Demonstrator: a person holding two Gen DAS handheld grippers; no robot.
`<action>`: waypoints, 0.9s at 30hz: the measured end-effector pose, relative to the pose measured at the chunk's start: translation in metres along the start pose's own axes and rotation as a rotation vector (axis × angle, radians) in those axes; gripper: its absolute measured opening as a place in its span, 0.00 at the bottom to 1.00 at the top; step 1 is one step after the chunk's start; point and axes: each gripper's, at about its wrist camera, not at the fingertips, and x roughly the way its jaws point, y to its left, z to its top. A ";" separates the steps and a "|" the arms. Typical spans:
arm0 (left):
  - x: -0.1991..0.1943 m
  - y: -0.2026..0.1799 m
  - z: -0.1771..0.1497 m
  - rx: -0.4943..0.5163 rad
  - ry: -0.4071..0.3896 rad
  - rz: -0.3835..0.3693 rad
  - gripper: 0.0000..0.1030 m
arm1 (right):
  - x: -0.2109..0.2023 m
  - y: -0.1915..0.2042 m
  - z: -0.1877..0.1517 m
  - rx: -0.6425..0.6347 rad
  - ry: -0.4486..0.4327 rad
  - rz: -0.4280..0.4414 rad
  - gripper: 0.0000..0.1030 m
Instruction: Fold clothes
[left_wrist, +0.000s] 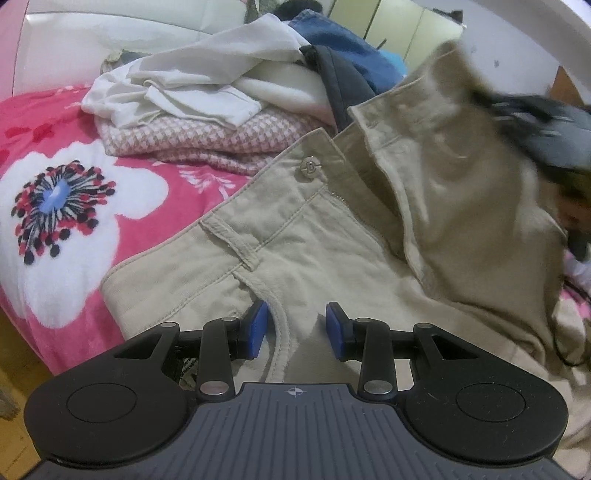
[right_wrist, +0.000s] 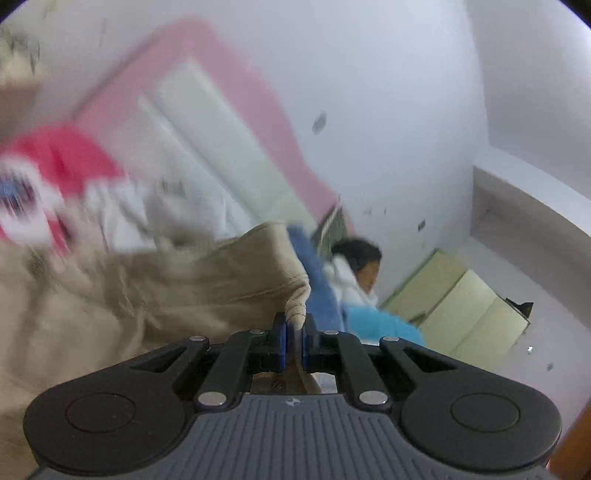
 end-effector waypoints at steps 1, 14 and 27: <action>0.001 -0.002 -0.001 0.010 0.002 0.005 0.33 | 0.022 0.004 -0.010 -0.012 0.026 -0.001 0.09; 0.001 0.001 0.008 -0.029 0.031 -0.004 0.35 | 0.098 -0.047 -0.044 0.364 0.388 0.184 0.49; -0.062 -0.045 0.024 0.048 -0.061 -0.062 0.55 | -0.225 -0.254 -0.075 1.222 0.360 -0.036 0.49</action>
